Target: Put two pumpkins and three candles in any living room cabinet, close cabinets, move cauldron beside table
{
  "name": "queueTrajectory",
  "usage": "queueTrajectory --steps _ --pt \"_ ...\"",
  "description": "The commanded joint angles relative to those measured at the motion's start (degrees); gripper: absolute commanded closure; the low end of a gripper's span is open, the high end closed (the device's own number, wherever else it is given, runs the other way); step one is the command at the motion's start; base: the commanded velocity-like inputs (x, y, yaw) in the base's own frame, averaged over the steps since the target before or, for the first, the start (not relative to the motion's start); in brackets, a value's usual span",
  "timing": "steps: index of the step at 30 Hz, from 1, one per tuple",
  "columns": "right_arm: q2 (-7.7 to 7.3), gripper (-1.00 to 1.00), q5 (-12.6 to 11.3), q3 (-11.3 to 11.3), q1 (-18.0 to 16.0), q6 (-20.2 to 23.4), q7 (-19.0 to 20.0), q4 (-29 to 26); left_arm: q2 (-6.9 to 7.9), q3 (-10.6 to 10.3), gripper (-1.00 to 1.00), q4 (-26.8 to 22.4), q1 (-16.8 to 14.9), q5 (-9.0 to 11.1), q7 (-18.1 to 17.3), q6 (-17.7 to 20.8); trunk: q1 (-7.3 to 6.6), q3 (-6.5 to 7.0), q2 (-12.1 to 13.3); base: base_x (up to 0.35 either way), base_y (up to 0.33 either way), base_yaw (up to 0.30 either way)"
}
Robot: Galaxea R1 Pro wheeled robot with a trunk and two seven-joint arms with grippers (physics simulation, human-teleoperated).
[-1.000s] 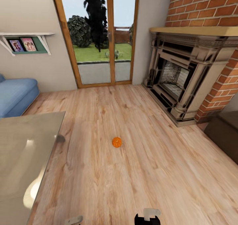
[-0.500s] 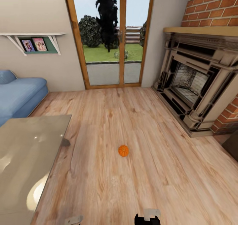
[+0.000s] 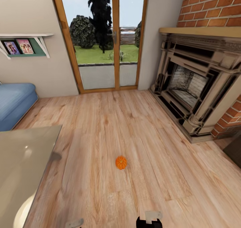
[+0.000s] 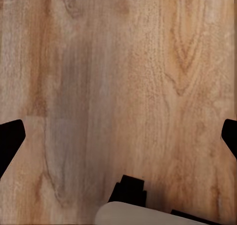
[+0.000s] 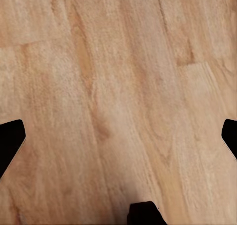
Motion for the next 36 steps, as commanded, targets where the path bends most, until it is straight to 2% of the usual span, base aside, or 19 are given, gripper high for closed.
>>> queueTrajectory --steps 1,8,14,25,36 --pt "0.0 -1.0 -0.62 0.49 -0.05 -0.33 -0.21 0.05 0.01 -0.5 -1.0 0.06 -0.03 0.53 0.24 -0.2 0.03 -0.04 -0.02 0.35 0.0 -0.005" --pt "0.0 -1.0 -0.64 0.49 -0.05 -0.33 -0.21 0.06 0.01 -0.51 -1.0 0.02 -0.03 0.53 0.24 -0.2 0.03 -0.05 -0.02 0.35 0.014 -0.007" --pt "0.0 -1.0 -0.64 0.49 -0.05 -0.33 -0.21 0.06 0.01 -0.51 -1.0 0.02 -0.03 0.53 0.24 -0.2 0.03 -0.23 -0.02 0.307 0.067 -0.195" --pt "0.0 -1.0 -0.64 0.49 -0.05 -0.33 -0.21 0.05 0.01 -0.47 -1.0 0.03 -0.03 0.53 0.24 -0.2 0.03 -0.51 -0.02 0.031 0.007 -0.268" --pt "0.0 -1.0 -0.64 0.49 -0.05 -0.33 -0.21 0.06 0.01 -0.52 -1.0 0.06 -0.03 0.53 0.24 -0.2 0.03 -0.63 -0.02 0.039 0.109 -0.274"
